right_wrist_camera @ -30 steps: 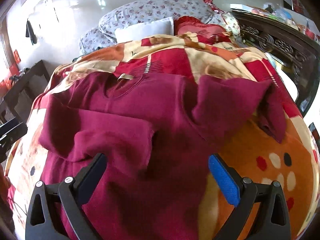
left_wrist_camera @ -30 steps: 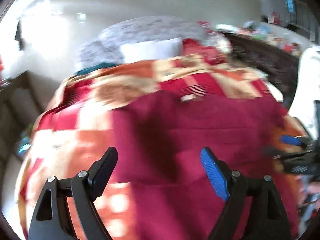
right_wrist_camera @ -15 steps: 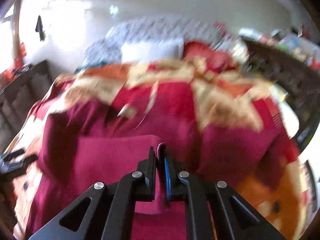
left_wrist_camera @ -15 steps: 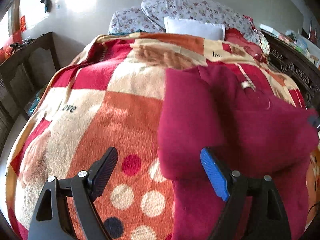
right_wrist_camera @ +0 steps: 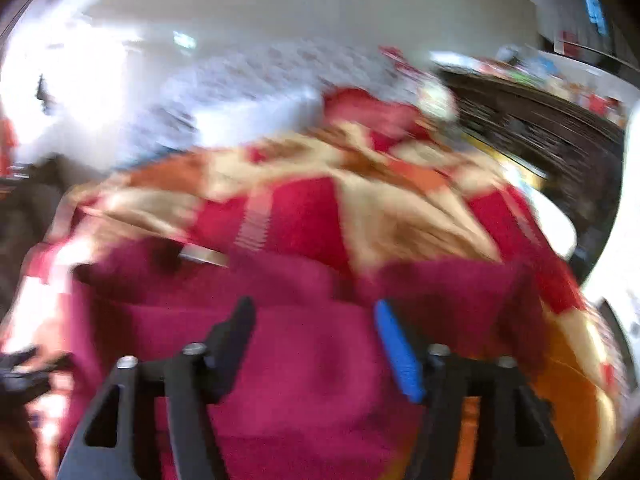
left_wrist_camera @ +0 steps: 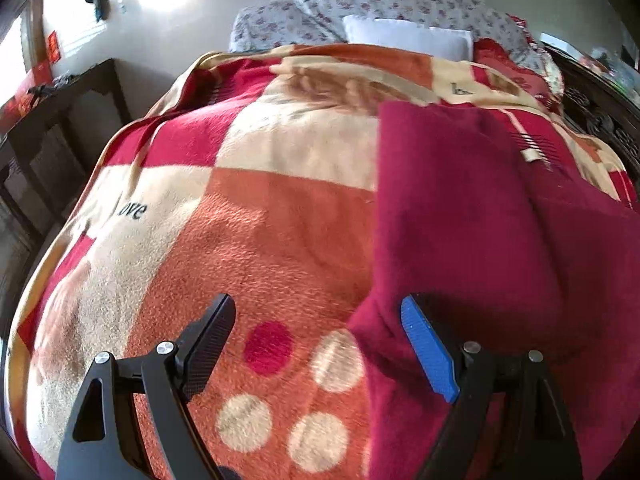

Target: Fold small clothes

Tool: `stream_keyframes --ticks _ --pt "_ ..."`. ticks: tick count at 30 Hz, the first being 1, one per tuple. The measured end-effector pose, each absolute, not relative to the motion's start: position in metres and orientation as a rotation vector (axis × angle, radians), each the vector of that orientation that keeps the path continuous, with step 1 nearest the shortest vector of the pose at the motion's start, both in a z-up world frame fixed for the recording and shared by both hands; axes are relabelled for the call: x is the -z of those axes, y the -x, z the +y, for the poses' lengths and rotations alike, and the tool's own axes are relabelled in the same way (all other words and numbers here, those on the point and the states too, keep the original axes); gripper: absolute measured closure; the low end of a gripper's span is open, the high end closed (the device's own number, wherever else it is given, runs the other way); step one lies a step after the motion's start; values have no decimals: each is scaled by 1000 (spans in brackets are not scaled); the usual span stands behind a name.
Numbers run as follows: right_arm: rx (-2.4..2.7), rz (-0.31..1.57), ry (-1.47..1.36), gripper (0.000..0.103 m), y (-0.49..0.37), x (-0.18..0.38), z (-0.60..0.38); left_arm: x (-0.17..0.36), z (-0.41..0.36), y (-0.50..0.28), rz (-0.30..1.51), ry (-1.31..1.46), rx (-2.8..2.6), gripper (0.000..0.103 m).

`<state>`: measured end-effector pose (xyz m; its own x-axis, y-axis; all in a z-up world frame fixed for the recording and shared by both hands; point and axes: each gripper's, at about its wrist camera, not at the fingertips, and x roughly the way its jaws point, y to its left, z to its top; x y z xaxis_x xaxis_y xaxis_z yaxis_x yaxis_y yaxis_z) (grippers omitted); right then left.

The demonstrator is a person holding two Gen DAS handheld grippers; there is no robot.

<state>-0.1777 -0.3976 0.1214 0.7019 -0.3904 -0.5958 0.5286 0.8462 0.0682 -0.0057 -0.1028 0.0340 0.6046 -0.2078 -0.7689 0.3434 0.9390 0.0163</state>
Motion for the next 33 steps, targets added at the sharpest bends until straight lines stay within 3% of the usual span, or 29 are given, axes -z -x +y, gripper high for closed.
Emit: stream_keyframes --ticks 6,7,8,10,15,17,19,27,31,33 --pt "25 685 -232 32 85 -115 -315 -20 -95 0 878 -103 333 17" --pt "15 696 -171 39 72 -111 -300 -18 -93 -1 877 -94 336 15" --pt "16 712 -95 57 58 -104 -283 -18 -91 -2 878 -83 340 14" --pt "25 767 -28 72 28 -89 -267 -16 -87 -6 884 -50 354 12" --pt "-33 858 -56 72 -25 -51 -264 -13 -83 -7 856 -49 374 11" --pt "-4 856 -16 86 -32 -47 -263 -12 -80 -9 853 -37 385 10" --pt "25 838 -6 90 -31 -54 -262 -12 -80 -12 854 -29 398 9" --pt "80 789 -87 87 5 -69 -272 -11 -79 -13 847 -32 418 8" --pt "164 796 -99 53 59 -74 -293 -11 -80 -12 843 -39 414 7" --pt "216 826 -107 50 83 -69 -309 -11 -80 -12 841 -44 412 7"
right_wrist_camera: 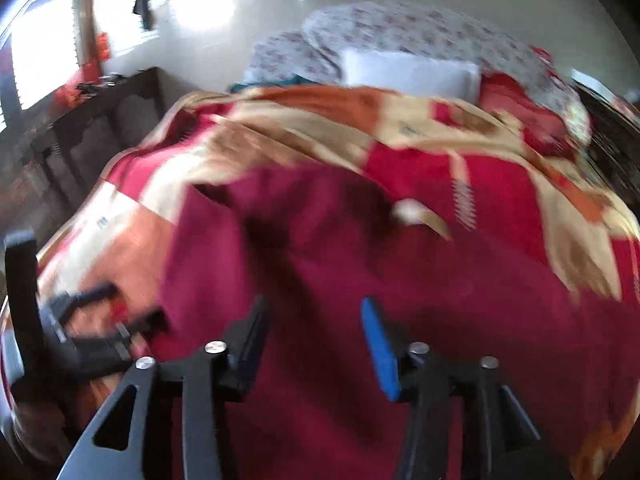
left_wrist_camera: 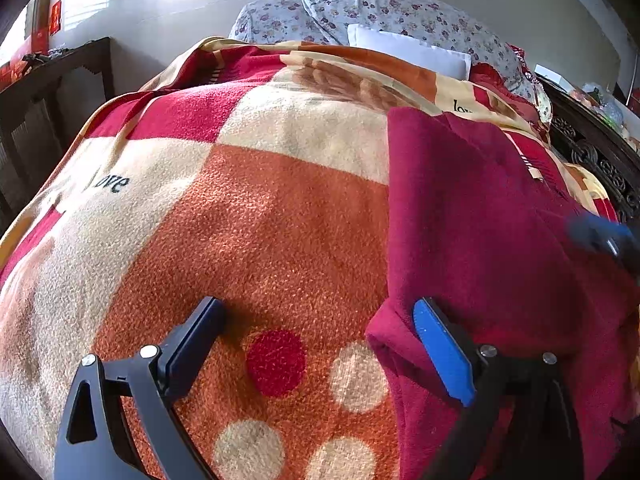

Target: Fold small clothes

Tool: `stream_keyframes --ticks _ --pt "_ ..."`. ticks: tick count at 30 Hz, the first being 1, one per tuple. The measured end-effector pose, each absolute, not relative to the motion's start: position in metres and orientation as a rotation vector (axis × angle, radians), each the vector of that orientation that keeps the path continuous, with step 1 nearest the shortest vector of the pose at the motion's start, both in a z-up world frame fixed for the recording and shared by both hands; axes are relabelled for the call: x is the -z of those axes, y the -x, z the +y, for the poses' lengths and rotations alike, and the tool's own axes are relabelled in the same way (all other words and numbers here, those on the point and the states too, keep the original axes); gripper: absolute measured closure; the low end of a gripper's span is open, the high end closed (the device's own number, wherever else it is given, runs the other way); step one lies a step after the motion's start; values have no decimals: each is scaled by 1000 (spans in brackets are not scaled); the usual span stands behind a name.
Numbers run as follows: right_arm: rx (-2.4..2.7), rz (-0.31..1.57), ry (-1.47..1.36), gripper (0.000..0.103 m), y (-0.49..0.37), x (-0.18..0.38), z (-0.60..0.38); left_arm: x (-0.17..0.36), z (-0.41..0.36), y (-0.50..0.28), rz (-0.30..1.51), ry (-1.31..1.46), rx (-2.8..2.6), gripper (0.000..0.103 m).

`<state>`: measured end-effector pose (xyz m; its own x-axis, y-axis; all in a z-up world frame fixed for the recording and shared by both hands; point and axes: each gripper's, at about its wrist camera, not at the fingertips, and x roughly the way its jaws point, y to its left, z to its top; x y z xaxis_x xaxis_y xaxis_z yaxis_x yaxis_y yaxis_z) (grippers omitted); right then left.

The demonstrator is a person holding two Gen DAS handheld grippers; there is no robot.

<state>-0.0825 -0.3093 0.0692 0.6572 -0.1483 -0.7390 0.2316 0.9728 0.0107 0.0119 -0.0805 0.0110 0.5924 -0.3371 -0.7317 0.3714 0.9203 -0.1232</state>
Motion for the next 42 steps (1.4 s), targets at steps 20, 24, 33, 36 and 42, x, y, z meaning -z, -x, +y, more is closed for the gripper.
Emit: stream_keyframes --ticks 20,24,33,36,42 --pt "722 558 -710 27 293 -97 -543 -7 -85 -12 847 -72 415 0" --pt "914 671 -563 27 302 -91 -574 -7 -85 -12 847 -72 415 0" --pt "832 829 -586 52 311 -34 -606 -5 -86 -12 848 -79 411 0" --pt "855 858 -466 91 310 -34 -600 -5 -85 -12 848 -79 411 0" --pt "1131 700 -105 93 325 -123 -582 -6 -85 -12 846 -73 414 0"
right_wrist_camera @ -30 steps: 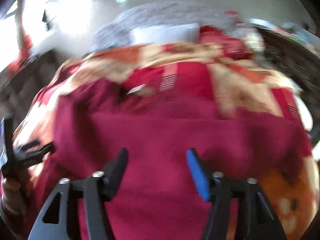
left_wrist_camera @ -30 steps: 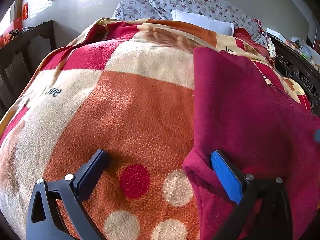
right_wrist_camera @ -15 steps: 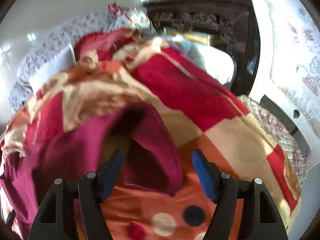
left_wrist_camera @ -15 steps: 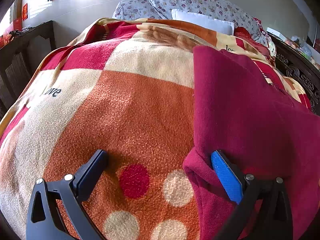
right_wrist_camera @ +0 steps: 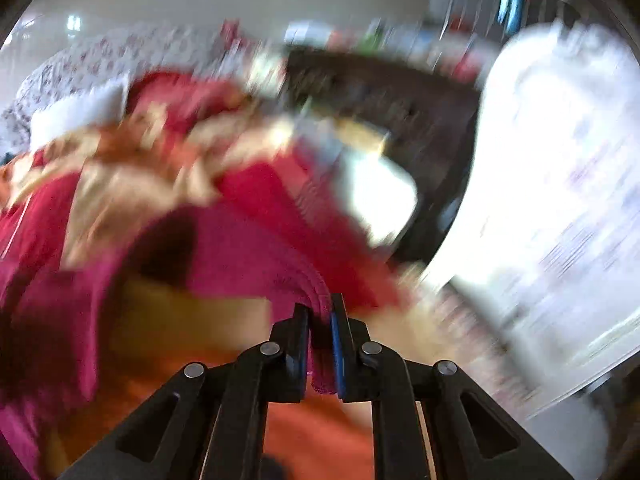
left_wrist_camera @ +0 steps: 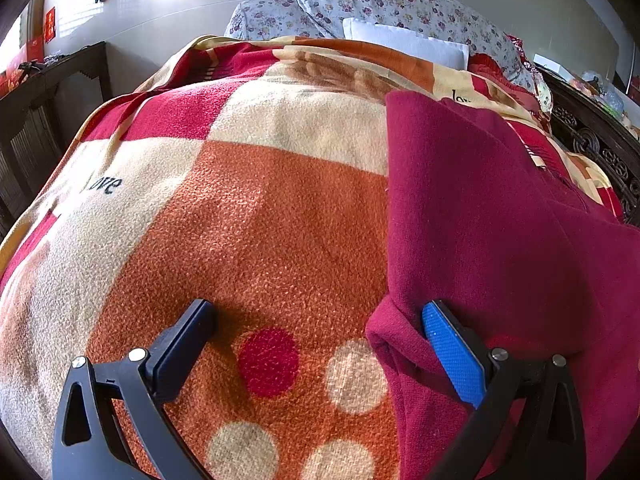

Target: Fold small clothes

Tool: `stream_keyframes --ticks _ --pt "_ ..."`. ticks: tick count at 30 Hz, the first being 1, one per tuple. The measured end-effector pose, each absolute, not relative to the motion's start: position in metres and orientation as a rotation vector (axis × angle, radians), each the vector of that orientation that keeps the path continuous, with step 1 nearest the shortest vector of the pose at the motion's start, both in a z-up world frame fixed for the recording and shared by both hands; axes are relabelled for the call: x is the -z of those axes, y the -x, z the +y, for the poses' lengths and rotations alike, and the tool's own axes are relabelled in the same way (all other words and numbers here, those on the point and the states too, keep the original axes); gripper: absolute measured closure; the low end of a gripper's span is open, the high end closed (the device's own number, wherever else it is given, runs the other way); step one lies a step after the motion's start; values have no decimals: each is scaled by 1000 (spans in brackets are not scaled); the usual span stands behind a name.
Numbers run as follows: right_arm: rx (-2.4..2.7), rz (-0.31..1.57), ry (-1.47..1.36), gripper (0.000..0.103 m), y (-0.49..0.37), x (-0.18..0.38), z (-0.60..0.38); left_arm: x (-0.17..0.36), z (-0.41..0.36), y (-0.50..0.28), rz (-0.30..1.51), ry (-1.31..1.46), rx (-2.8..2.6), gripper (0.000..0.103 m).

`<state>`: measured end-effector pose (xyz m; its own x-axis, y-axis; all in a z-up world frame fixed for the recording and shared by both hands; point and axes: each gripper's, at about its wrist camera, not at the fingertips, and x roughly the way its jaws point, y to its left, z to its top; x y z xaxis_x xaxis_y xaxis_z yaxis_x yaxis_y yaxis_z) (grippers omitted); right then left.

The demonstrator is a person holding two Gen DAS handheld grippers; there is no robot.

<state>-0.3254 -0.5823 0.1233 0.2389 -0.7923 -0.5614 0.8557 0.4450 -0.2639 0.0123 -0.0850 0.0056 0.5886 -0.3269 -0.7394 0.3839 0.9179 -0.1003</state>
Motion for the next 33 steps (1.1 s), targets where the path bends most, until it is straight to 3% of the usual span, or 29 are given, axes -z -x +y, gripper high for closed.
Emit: stream_keyframes --ticks 3,8,12,16,19,22,24,25,26,29,33 --pt "1137 523 122 93 317 -188 -536 -8 -81 -11 835 -45 428 0" --pt "905 327 398 92 276 -234 -417 -15 -64 -12 813 60 466 0" --pt "615 332 517 92 221 -214 -322 -22 -55 -11 795 112 481 0" --pt "349 440 513 90 157 -149 -250 -29 -46 -9 759 156 486 0" --pt "214 643 447 68 116 -90 -225 -32 -41 -9 750 187 503 0" --pt "194 693 364 65 117 -70 -224 -33 -42 -9 747 205 537 0" --pt "239 654 260 42 135 -79 -239 -36 -44 -5 736 209 565 0" --pt "260 619 183 22 149 -85 -247 -38 -46 -2 722 208 583 0" --pt "270 571 80 13 169 -91 -259 -40 -48 2 707 204 596 0" --pt "234 546 -167 12 201 -91 -292 -46 -59 14 676 178 661 0" --pt "266 578 -264 12 218 -85 -309 -48 -76 26 710 152 724 0"
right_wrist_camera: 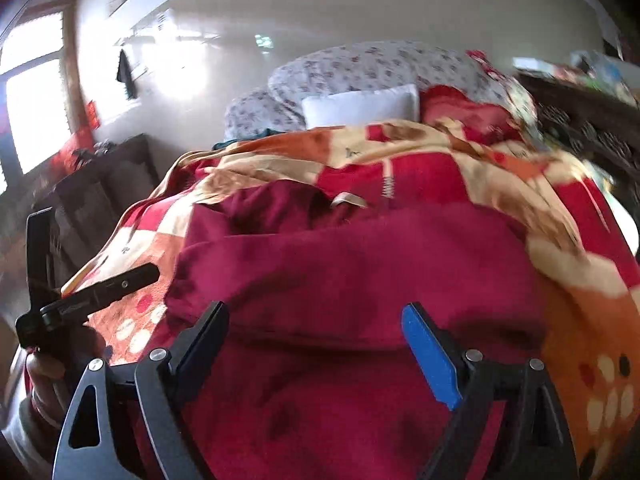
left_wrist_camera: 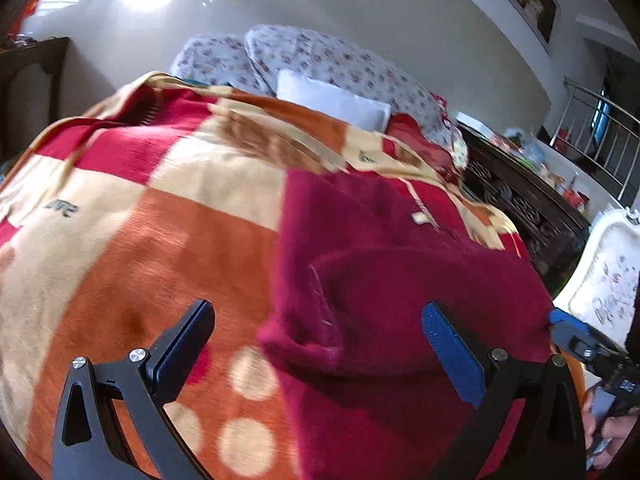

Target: Fold small clothes

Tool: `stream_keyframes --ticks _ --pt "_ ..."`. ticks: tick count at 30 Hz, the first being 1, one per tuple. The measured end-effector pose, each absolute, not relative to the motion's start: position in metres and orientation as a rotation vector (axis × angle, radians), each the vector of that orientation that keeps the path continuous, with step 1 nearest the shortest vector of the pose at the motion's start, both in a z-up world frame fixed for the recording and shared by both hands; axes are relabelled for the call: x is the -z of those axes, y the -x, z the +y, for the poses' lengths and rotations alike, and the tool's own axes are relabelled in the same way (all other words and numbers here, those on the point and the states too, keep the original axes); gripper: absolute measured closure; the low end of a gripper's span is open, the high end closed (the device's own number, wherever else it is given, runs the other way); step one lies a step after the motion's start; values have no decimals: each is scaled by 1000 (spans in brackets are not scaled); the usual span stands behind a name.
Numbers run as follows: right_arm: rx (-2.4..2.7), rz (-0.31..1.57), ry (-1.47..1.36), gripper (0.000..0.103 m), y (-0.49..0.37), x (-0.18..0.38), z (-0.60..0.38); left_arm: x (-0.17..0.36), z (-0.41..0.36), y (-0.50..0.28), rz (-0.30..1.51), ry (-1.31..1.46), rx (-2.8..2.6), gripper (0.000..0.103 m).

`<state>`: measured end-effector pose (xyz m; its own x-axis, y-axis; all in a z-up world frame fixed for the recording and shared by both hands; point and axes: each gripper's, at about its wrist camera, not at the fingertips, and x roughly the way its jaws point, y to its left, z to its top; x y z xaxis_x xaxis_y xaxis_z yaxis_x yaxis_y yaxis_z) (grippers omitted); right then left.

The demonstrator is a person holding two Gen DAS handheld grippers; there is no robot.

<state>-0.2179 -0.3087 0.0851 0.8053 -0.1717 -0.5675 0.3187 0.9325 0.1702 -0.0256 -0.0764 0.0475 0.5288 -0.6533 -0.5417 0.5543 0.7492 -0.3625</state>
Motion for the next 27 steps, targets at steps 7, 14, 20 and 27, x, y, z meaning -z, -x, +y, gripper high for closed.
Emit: stream_keyframes --ticks 7,14,20,27 --pt "239 561 -380 12 244 -75 -324 -58 -96 23 714 59 617 0" --pt "234 548 -408 12 256 -75 -328 -61 -142 4 706 -144 586 28" --pt "250 541 -406 12 270 -82 -333 -49 -166 2 732 -272 573 91" --pt "279 511 -425 12 279 -92 -342 -65 -150 12 704 -306 623 99"
